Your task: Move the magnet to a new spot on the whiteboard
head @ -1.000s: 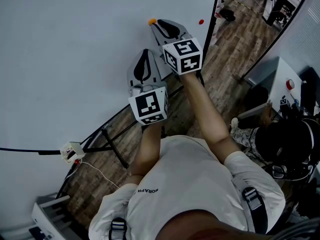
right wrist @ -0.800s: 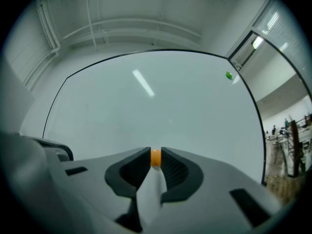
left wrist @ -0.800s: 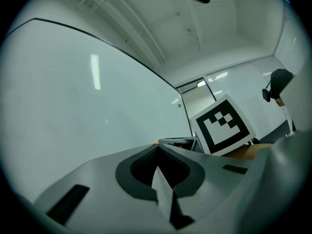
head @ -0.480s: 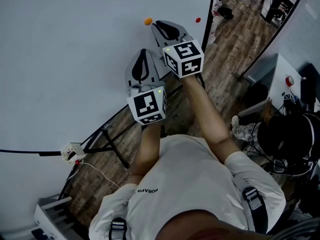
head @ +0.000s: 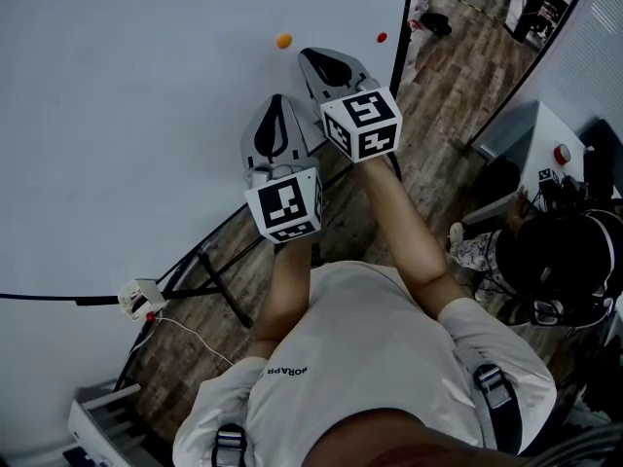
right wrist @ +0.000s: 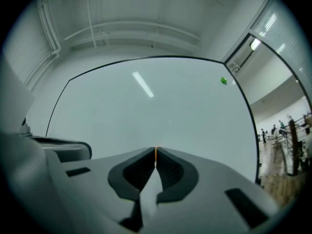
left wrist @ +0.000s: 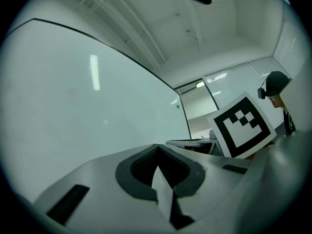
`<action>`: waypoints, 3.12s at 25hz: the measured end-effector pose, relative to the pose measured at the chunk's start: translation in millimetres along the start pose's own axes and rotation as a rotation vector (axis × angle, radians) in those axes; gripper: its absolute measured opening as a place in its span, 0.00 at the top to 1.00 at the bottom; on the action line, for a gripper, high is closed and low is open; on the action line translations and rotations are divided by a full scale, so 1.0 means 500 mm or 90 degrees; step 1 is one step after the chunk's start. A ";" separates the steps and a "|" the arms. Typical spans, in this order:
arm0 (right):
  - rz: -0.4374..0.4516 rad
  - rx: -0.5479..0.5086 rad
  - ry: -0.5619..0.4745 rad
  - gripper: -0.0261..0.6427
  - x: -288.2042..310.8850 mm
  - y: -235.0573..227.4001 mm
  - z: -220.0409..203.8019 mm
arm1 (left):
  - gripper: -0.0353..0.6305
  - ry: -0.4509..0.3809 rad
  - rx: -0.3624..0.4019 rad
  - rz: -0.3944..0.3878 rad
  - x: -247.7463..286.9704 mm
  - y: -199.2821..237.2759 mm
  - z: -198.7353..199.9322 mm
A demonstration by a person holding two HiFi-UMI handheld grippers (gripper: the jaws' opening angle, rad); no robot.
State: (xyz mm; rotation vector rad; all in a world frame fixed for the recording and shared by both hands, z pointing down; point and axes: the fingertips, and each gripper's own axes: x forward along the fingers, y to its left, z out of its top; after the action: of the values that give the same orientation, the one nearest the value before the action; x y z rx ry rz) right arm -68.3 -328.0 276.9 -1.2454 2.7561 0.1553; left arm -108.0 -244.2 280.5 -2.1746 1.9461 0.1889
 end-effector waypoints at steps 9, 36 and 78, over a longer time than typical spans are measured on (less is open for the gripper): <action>0.004 0.002 -0.014 0.94 -0.035 0.010 0.017 | 0.94 -0.001 -0.002 -0.003 0.003 -0.002 0.006; -0.011 0.007 -0.023 0.94 -0.105 0.022 0.006 | 0.94 0.002 0.001 -0.021 -0.001 -0.013 -0.001; -0.031 -0.002 -0.012 0.94 -0.149 0.025 -0.012 | 0.94 0.003 0.010 -0.036 0.000 -0.038 -0.001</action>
State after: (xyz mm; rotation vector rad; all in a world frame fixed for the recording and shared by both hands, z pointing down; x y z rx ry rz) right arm -29.0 -265.4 294.1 -1.3040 2.7079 0.1661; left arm -89.2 -242.4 282.5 -2.2188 1.8797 0.1604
